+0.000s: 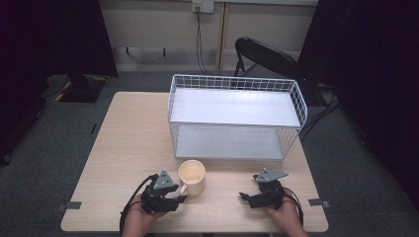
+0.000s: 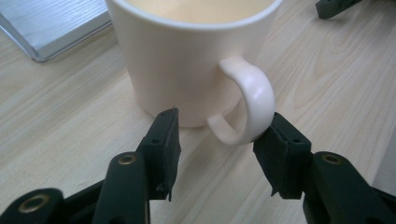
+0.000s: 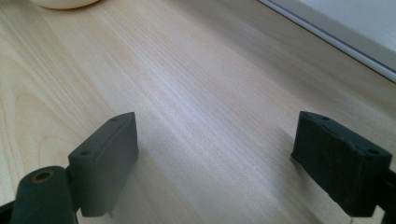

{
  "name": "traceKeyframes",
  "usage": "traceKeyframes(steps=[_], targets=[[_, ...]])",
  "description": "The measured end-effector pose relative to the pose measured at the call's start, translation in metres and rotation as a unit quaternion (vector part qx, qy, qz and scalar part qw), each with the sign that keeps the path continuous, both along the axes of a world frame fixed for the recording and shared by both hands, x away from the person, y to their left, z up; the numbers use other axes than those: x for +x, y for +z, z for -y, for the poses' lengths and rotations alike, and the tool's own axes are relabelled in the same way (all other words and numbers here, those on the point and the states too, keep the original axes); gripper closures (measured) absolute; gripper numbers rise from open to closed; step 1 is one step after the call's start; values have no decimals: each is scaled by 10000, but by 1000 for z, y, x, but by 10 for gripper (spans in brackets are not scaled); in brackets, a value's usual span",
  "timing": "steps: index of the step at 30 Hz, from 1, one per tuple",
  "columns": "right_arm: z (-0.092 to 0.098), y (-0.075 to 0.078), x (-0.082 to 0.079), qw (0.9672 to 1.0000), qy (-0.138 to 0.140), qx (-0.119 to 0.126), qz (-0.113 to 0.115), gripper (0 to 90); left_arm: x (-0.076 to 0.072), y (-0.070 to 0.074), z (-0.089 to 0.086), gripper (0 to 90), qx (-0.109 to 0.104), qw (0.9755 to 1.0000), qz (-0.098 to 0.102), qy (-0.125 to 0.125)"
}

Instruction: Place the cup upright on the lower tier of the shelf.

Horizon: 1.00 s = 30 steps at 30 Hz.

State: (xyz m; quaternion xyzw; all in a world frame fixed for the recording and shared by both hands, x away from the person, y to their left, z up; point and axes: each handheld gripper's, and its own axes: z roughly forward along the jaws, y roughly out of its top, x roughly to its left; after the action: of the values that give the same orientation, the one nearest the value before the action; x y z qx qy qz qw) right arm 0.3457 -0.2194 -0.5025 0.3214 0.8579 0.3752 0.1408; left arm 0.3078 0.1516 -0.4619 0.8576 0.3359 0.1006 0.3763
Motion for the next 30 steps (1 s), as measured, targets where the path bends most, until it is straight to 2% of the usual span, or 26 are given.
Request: traceKeyframes(steps=[6,11,13,17,21,24,30], targets=[[0,0,0,10000,-1,0,-1,135,1,1,-4,566,-3,10000,4,72],[0,0,0,10000,-7,-1,-1,135,1,2,-4,602,-22,9998,-85,187],[0,0,0,10000,-8,-2,0,136,2,3,-6,631,39,9998,-33,214],[0,0,0,10000,-9,-1,0,135,3,3,-8,669,7,9994,-42,347],[0,0,0,10000,-9,-2,1,136,5,4,-8,722,76,9992,-37,395],[0,0,0,10000,-19,-7,2,136,7,5,-8,769,26,9990,-75,440],[0,0,-1,10000,-33,1,4,136,10,5,-9,785,114,9989,6,462]])
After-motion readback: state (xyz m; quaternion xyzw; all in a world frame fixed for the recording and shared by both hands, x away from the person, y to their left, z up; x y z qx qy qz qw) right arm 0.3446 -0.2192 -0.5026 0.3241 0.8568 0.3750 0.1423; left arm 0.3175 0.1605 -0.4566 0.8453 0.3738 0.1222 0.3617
